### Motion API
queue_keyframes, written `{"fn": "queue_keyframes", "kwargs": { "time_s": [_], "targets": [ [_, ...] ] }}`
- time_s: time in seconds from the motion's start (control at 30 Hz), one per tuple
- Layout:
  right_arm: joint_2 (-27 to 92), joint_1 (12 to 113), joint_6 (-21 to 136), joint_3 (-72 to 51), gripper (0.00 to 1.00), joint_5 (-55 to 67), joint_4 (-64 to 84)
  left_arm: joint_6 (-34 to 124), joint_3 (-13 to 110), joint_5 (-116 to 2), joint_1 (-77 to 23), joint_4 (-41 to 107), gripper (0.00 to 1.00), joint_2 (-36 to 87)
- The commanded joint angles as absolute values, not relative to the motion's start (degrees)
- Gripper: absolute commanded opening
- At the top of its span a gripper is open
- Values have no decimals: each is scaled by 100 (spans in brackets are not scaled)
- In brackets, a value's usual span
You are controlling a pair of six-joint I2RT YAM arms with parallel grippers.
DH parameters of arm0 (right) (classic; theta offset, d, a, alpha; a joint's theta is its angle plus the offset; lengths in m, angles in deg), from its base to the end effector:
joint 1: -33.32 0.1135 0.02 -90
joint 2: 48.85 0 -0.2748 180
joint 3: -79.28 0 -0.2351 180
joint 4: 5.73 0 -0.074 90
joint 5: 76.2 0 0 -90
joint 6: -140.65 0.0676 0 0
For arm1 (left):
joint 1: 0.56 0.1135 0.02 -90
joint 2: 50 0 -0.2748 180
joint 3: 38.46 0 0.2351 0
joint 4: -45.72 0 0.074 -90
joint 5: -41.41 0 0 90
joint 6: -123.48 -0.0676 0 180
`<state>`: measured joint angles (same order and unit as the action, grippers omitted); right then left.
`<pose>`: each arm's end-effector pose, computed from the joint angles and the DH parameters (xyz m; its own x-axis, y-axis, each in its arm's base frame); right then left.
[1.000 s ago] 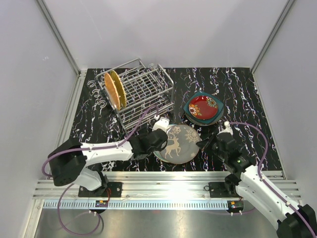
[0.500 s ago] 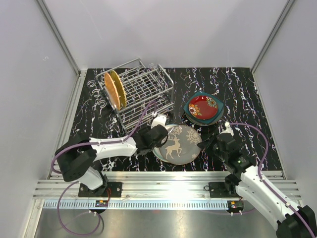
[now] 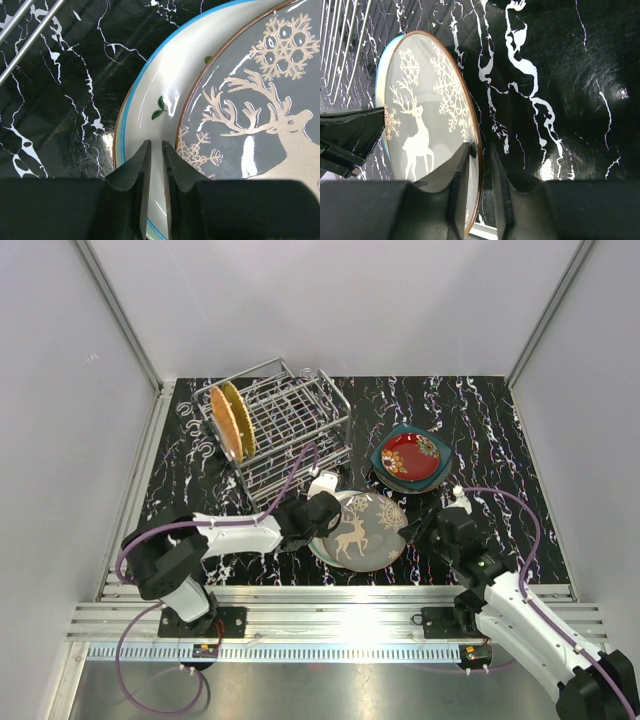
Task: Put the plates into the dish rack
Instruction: Grab a plate with the right arm
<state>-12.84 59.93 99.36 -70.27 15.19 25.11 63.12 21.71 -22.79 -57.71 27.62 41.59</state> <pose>0.1310 0.0638 0.1683 -0.6734 0.5028 -0.5419 0.1147 0.7953 0.5953 0.1960 -0.2493 0.1631 -0.6569 0.1965 -0.7280 0.3201 0.9468 -0.0333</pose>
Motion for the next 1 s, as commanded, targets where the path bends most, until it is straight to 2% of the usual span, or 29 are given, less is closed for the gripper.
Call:
{"fn": "queue_keyframes", "kwargs": {
  "time_s": [0.0,0.1,0.2,0.6,0.73,0.97],
  "targets": [
    [-1203,5934,9925,-7003,32,1468,2189,6406,2316,-2459,-5760,2935,17,4317],
    [-1150,5916,9986,-7038,38,1398,2093,6380,2334,-2468,-5760,2900,17,4317],
    [-1132,5899,10057,-7108,40,1397,1979,6371,2360,-2460,-5760,2847,17,4317],
    [-632,5793,10373,-7363,41,748,995,6389,2369,-2512,-5760,2847,16,4334],
    [-658,5776,10382,-7354,37,659,958,6397,2360,-2530,-5769,2847,17,4317],
    [-798,5776,10400,-7372,18,475,958,6389,2396,-2565,-5769,2803,17,4308]
  ]
}}
